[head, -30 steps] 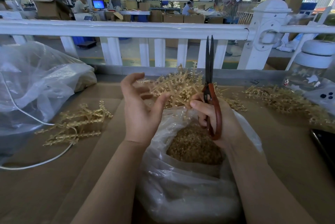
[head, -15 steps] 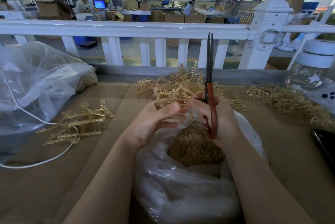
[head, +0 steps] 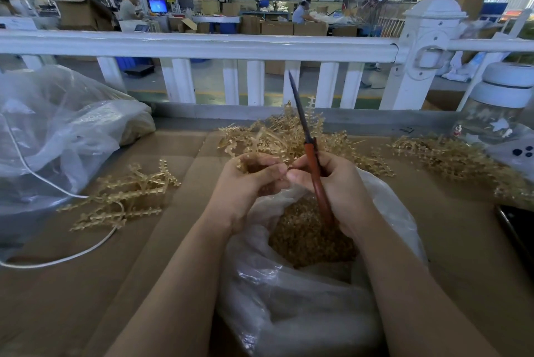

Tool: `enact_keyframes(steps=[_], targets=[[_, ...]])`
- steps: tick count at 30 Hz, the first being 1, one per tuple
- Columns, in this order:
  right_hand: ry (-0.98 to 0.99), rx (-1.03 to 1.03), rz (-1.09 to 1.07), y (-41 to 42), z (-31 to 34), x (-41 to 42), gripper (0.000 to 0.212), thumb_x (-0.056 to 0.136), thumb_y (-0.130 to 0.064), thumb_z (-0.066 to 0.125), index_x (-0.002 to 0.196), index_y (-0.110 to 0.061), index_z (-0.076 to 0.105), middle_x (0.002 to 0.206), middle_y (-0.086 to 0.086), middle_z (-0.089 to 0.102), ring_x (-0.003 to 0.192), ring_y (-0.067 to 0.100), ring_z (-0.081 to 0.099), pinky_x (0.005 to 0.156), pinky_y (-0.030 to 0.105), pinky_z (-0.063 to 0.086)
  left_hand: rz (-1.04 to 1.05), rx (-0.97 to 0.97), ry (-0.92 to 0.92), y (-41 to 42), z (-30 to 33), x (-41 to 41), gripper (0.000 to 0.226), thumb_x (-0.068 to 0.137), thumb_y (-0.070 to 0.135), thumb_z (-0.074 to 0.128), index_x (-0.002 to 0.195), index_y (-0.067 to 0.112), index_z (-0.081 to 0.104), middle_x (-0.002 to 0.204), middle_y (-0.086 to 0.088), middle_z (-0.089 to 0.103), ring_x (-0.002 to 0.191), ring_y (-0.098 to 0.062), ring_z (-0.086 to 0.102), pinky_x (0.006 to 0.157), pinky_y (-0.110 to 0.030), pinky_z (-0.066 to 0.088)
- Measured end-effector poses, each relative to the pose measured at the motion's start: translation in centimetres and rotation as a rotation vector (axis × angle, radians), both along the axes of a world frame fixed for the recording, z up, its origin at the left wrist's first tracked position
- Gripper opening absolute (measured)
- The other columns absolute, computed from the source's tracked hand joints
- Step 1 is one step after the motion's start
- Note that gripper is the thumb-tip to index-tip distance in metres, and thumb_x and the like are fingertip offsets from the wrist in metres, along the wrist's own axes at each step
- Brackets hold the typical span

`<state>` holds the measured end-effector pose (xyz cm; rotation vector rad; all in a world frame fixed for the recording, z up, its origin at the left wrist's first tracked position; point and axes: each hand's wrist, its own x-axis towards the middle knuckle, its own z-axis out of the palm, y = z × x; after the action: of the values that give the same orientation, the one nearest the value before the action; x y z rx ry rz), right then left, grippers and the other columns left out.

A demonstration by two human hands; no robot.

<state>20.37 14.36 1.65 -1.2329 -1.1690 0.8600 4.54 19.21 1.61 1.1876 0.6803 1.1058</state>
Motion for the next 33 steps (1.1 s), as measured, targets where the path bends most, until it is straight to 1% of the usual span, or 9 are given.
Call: enact_keyframes(steps=[4,6,10,19,21,25,28,31,33], targets=[[-0.016,-0.013,-0.004,0.0,-0.1,-0.1,0.013,0.080,-0.013,0.083,0.086,-0.020,0.074,0.079,-0.002,0.076,0.077,0.019,0.074,0.077,0.037,0.061,-0.024,0.022,0.033,0.0,-0.1,0.0,0.009,0.079,0.003,0.075,0.085,0.006,0.069,0.071,-0.006,0.071,0.064,-0.016,0.070,0.062,-0.024,0.057],[0.009,-0.001,-0.010,0.0,0.0,-0.1,0.013,0.080,-0.013,0.083,0.088,-0.017,0.074,0.078,-0.002,0.074,0.076,0.020,0.073,0.077,0.039,0.061,-0.068,-0.019,-0.012,0.0,-0.1,-0.2,0.021,0.071,0.010,0.078,0.090,0.006,0.070,0.076,-0.007,0.072,0.068,-0.017,0.071,0.064,-0.025,0.057],[0.016,0.018,-0.021,0.2,0.0,0.0,0.011,0.081,-0.014,0.082,0.088,-0.017,0.073,0.075,-0.005,0.073,0.071,0.015,0.071,0.070,0.035,0.059,-0.211,-0.083,-0.072,0.3,-0.1,-0.6,0.018,0.065,0.004,0.079,0.080,0.013,0.078,0.084,-0.005,0.073,0.078,-0.016,0.072,0.067,-0.023,0.058],[0.017,0.009,-0.020,0.1,0.1,-0.2,0.011,0.081,-0.017,0.083,0.086,-0.017,0.073,0.076,-0.002,0.071,0.077,0.022,0.069,0.088,0.056,0.057,-0.221,-0.079,0.045,-0.1,-0.1,-0.6,0.014,0.061,0.011,0.082,0.073,0.017,0.078,0.075,-0.006,0.072,0.070,-0.016,0.071,0.064,-0.023,0.057],[-0.017,0.018,-0.031,0.2,0.0,0.0,0.010,0.082,-0.021,0.082,0.087,-0.018,0.074,0.075,-0.005,0.072,0.076,0.016,0.070,0.084,0.049,0.059,-0.196,-0.095,0.015,-0.2,0.1,-0.5,0.016,0.059,0.012,0.082,0.074,0.015,0.077,0.073,-0.007,0.072,0.067,-0.016,0.070,0.062,-0.023,0.057],[-0.251,0.017,-0.144,0.5,-0.5,0.7,0.025,0.077,-0.047,0.082,0.089,-0.027,0.073,0.080,-0.017,0.073,0.076,-0.001,0.068,0.070,0.018,0.051,-0.092,-0.171,-0.070,-0.2,0.4,-0.5,0.030,0.059,0.009,0.080,0.087,0.008,0.070,0.071,-0.006,0.072,0.064,-0.015,0.070,0.062,-0.023,0.057],[-0.376,0.002,-0.188,0.4,-0.9,1.2,0.044,0.068,-0.070,0.075,0.091,-0.032,0.070,0.085,-0.025,0.071,0.081,-0.004,0.066,0.076,0.026,0.053,-0.066,-0.229,-0.139,-0.1,0.5,-0.6,0.031,0.063,0.008,0.077,0.093,0.007,0.068,0.071,-0.003,0.072,0.063,-0.012,0.069,0.064,-0.022,0.058],[-0.546,0.007,-0.189,0.2,-1.0,1.2,0.057,0.062,-0.087,0.058,0.090,-0.038,0.063,0.093,-0.037,0.064,0.086,-0.014,0.060,0.067,0.018,0.044,-0.026,-0.264,-0.210,0.1,0.6,-0.6,0.027,0.066,0.008,0.076,0.092,0.008,0.068,0.072,-0.002,0.072,0.065,-0.010,0.069,0.066,-0.021,0.058],[-0.622,0.030,-0.195,0.2,-1.1,1.2,0.059,0.063,-0.090,0.054,0.089,-0.038,0.061,0.089,-0.024,0.068,0.084,-0.011,0.059,0.062,0.016,0.041,0.008,-0.261,-0.255,0.2,0.6,-0.7,0.024,0.067,0.008,0.076,0.089,0.009,0.069,0.074,-0.002,0.072,0.067,-0.010,0.069,0.068,-0.021,0.058]])
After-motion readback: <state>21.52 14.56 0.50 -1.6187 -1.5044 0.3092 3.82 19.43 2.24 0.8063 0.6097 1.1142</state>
